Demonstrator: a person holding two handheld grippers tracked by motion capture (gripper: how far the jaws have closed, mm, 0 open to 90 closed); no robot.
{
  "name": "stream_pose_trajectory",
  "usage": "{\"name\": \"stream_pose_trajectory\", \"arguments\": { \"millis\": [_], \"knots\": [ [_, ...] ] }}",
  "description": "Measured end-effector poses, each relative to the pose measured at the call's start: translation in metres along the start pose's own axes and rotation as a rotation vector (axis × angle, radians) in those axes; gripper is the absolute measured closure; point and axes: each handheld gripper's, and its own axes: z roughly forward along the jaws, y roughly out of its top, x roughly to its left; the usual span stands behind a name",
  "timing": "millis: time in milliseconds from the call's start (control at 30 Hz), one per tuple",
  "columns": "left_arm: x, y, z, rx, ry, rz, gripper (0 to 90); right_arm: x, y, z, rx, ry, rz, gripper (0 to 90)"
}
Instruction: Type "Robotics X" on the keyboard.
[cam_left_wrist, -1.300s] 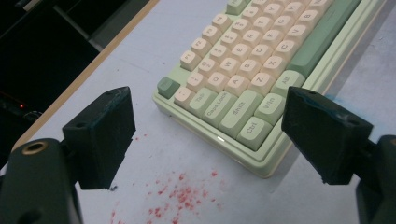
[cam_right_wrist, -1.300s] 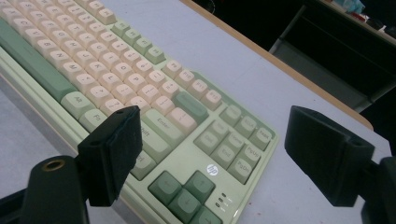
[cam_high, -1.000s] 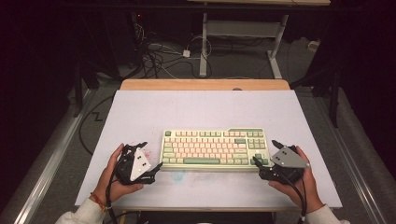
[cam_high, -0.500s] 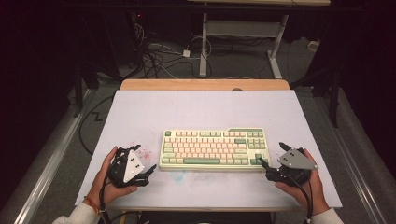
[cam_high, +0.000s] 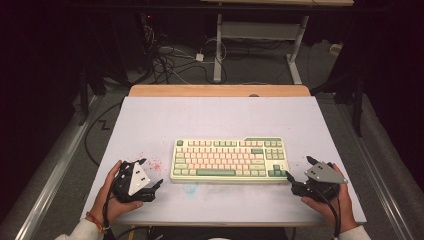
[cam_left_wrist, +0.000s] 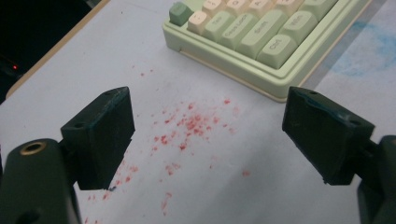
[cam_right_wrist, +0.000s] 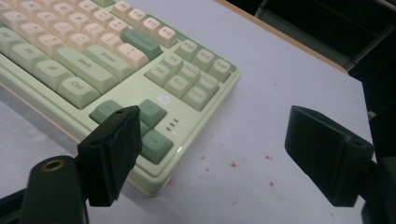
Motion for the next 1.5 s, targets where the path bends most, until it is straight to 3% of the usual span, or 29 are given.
{"name": "stream_pose_trajectory", "arguments": {
  "millis": [67,133,233,300,400,600,1000,1500],
  "knots": [
    [0.000,-0.004,0.000,0.006,0.010,0.001,15.9,-0.002,-0.004,0.001,0.002,-0.005,-0.004,19.3],
    [0.001,-0.008,0.001,0.002,-0.010,-0.028,16.0,-0.004,-0.009,0.002,-0.001,0.003,0.010,19.4],
    [0.003,-0.015,0.003,0.022,-0.014,-0.041,16.0,-0.006,-0.018,0.003,0.005,-0.005,0.020,19.3],
    [0.004,-0.019,0.005,0.031,-0.030,-0.060,16.0,-0.009,-0.023,0.006,0.025,0.004,0.056,18.9],
    [0.004,-0.020,0.006,0.026,-0.025,-0.071,16.0,-0.010,-0.027,0.008,0.031,0.008,0.073,18.2],
    [-0.001,-0.022,0.007,0.048,-0.035,-0.054,16.0,-0.007,-0.024,0.009,0.019,0.008,0.072,17.5],
    [0.000,-0.023,0.006,0.026,-0.029,-0.057,16.0,-0.005,-0.023,0.004,-0.001,-0.019,0.062,17.3],
    [0.000,-0.020,0.007,0.021,-0.024,-0.057,16.0,-0.003,-0.022,0.005,-0.006,-0.018,0.049,17.3]
  ]
}}
